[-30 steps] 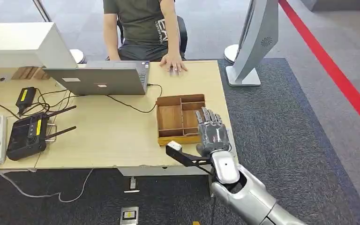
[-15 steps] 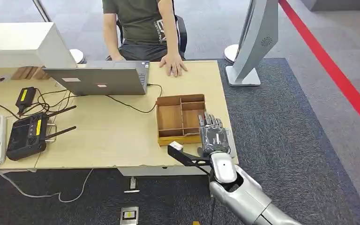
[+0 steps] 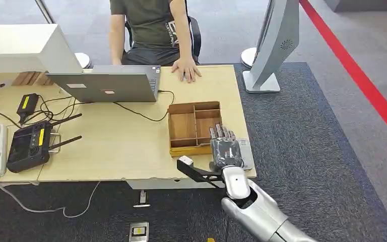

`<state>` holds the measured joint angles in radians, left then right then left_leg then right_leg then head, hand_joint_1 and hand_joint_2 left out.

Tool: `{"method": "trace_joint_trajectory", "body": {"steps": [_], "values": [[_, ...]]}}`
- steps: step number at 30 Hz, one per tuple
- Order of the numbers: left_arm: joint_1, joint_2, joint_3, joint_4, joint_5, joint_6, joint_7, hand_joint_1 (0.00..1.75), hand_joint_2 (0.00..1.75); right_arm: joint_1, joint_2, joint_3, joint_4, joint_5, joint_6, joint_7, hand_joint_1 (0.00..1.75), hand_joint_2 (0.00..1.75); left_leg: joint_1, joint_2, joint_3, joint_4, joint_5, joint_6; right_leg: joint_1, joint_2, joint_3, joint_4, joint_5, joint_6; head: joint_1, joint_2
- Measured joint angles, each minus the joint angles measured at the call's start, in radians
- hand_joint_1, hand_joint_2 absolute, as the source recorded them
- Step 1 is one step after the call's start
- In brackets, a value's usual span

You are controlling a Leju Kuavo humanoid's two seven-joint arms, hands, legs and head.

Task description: Pass the card to the sensor for recognition and then transmit it.

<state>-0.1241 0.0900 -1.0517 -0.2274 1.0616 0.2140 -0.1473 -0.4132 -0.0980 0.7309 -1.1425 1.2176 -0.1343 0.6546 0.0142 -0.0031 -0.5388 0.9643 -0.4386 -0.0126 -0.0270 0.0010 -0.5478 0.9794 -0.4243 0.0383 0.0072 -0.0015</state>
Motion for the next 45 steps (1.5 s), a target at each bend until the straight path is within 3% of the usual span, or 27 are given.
{"method": "trace_joint_trajectory", "body": {"steps": [10,23,45], "values": [[0.011,-0.003,0.000,0.001,0.041,0.005,-0.001,0.00,0.00,-0.020,0.058,0.000,0.057,0.026,-0.035,-0.060,0.00,1.75,0.000,0.000,0.000,0.000,0.000,0.000,0.000,0.000,0.000,0.000,0.000,0.000,0.000,0.000],[0.016,-0.004,0.002,0.002,0.063,0.017,-0.003,0.00,0.00,-0.035,0.116,0.000,0.125,0.059,-0.028,-0.066,0.00,1.75,0.001,0.000,0.000,0.000,0.000,0.000,0.001,0.000,0.000,0.000,0.000,0.000,0.000,0.000],[0.018,-0.007,0.002,0.007,0.071,0.019,0.003,0.00,0.00,-0.048,0.120,-0.023,0.150,0.104,-0.029,-0.051,0.00,1.75,0.001,0.000,0.000,0.000,0.000,0.000,0.001,0.000,0.000,0.000,0.000,0.000,0.000,0.000]]}}
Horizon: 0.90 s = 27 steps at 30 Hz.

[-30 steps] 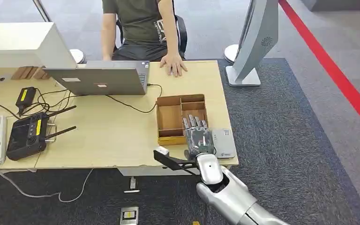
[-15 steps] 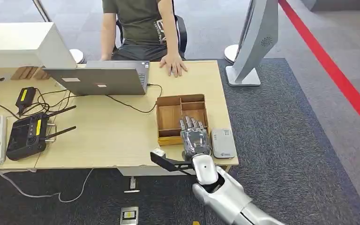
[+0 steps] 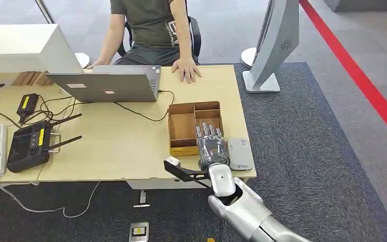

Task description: Pass the card to the sensor for recognition and then transmit it.

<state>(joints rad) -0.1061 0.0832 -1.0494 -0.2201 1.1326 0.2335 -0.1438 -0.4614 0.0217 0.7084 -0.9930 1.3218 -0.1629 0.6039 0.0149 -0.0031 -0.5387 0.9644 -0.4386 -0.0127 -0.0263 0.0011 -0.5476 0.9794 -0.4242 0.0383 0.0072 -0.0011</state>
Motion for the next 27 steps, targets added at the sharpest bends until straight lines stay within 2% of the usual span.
{"method": "trace_joint_trajectory", "body": {"steps": [27], "values": [[0.000,-0.002,0.001,0.002,0.001,-0.003,-0.003,0.00,0.00,-0.002,0.003,-0.008,-0.020,0.026,0.036,0.003,0.00,1.75,0.000,0.000,0.000,0.000,0.000,0.000,0.000,0.000,0.000,0.000,0.000,0.000,0.000,0.000]]}}
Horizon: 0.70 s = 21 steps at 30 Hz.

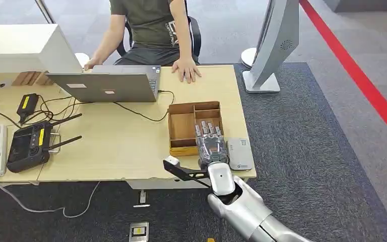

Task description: Pass the card to the sensor for recognition and then transmit it.

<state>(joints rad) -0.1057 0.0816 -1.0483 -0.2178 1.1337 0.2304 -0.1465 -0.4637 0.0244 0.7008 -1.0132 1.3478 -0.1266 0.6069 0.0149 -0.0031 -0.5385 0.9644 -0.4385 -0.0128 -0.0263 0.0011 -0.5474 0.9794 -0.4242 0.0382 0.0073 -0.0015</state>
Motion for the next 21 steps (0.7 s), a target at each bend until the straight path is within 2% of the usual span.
{"method": "trace_joint_trajectory", "body": {"steps": [21], "values": [[0.000,0.000,0.000,0.006,0.006,-0.003,0.000,0.00,0.00,0.000,-0.005,0.000,-0.024,-0.002,0.052,0.035,0.00,1.75,0.000,0.000,0.000,0.000,0.000,0.000,0.000,0.000,0.000,0.000,0.000,0.000,0.000,0.000]]}}
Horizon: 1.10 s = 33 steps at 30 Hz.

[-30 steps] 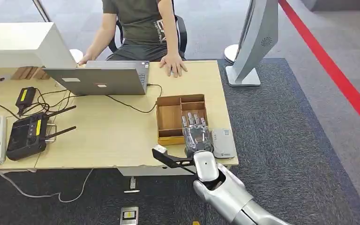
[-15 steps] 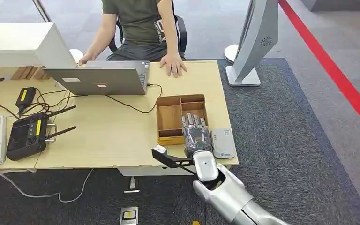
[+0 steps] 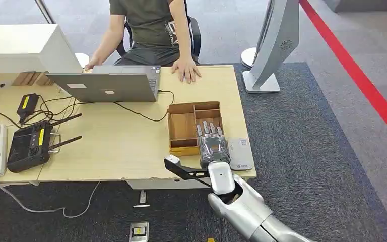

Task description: Pass the card to the sensor for recognition and then transmit it.

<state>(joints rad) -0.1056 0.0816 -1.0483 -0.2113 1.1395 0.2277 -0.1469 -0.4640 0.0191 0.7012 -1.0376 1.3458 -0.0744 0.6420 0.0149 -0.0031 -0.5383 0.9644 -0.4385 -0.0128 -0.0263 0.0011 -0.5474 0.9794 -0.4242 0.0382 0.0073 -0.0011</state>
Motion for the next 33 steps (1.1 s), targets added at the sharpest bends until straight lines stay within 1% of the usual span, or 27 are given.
{"method": "trace_joint_trajectory", "body": {"steps": [17,33], "values": [[0.000,0.000,0.002,0.001,0.003,0.002,0.003,0.00,0.00,0.000,-0.009,0.000,-0.011,-0.006,0.006,0.003,0.00,1.75,0.000,0.000,0.000,0.000,0.000,0.000,0.000,0.000,0.000,0.000,0.000,0.000,0.000,0.000],[0.000,0.000,0.023,0.001,0.019,0.013,0.011,0.00,0.00,0.000,-0.008,0.003,-0.005,-0.008,0.015,0.001,0.00,1.75,0.000,0.000,0.000,0.000,0.000,0.000,0.000,0.000,0.000,0.000,0.000,0.000,0.000,0.000]]}}
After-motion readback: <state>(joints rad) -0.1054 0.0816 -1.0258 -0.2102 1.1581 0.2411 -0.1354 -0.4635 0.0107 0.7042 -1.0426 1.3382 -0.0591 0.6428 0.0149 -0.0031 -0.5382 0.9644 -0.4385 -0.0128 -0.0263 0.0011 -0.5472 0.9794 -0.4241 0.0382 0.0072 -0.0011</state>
